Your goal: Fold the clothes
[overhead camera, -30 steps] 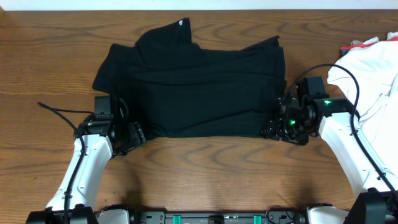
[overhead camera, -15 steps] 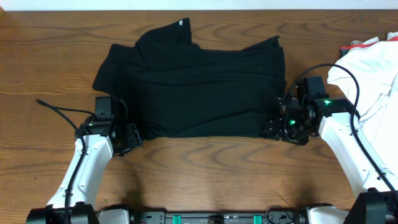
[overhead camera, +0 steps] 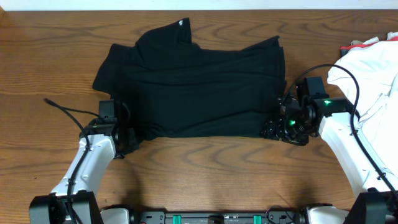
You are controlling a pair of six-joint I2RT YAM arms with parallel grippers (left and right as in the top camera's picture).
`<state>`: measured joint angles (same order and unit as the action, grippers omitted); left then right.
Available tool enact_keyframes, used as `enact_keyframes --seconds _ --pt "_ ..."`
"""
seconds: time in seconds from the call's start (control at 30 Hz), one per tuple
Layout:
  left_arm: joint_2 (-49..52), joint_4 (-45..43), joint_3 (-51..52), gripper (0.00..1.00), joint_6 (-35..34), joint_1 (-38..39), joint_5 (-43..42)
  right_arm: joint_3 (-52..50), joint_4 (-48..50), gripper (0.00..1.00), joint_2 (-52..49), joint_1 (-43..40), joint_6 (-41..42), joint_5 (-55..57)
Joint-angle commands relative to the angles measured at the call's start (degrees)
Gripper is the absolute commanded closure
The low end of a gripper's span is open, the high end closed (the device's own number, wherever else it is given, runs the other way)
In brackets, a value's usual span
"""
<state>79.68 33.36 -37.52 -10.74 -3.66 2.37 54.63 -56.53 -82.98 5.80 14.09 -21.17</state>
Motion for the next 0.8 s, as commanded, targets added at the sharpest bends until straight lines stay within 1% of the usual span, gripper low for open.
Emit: enact_keyframes --seconds 0.0,0.03,0.07,0.2,0.3,0.4,0.57,0.6,0.7,0.77 --pt "-0.37 0.92 0.17 0.91 1.99 -0.28 0.94 -0.37 -0.02 0.27 0.04 0.61 0.66 0.02" --pt "-0.76 1.46 -0.13 0.93 1.95 -0.28 0.94 -0.37 -0.02 0.27 0.04 0.61 0.66 0.17" --pt "-1.22 2.19 -0.57 0.94 1.92 -0.28 0.94 -0.37 -0.02 0.27 0.04 0.61 0.66 0.39" --pt "-4.57 6.36 -3.61 0.94 1.81 -0.28 1.05 -0.37 -0.07 0.27 0.04 0.61 0.68 0.85" --pt "-7.82 10.21 -6.67 0.94 -0.98 -0.31 4.15 -0.39 -0.24 0.29 0.04 0.61 0.68 0.85" --pt "-10.84 13.00 -8.92 0.94 -1.20 -0.35 5.25 -0.55 -0.59 0.32 0.04 0.59 0.74 1.31" --pt "-13.49 16.39 -9.16 0.94 -3.13 -1.68 5.25 -2.47 -1.09 0.35 -0.04 0.59 3.91 8.09" --pt "-13.49 17.07 -9.16 0.94 -3.13 -1.99 5.27 -3.21 -0.76 0.37 -0.15 0.59 4.39 8.31" --pt "-13.49 18.53 -9.16 0.94 -3.15 -3.02 5.29 -5.90 0.98 0.37 -0.28 0.63 5.99 8.07" --pt "-13.49 19.21 -9.16 0.94 -4.09 -3.69 5.44 -8.02 2.51 0.41 -0.28 0.63 7.41 8.07"
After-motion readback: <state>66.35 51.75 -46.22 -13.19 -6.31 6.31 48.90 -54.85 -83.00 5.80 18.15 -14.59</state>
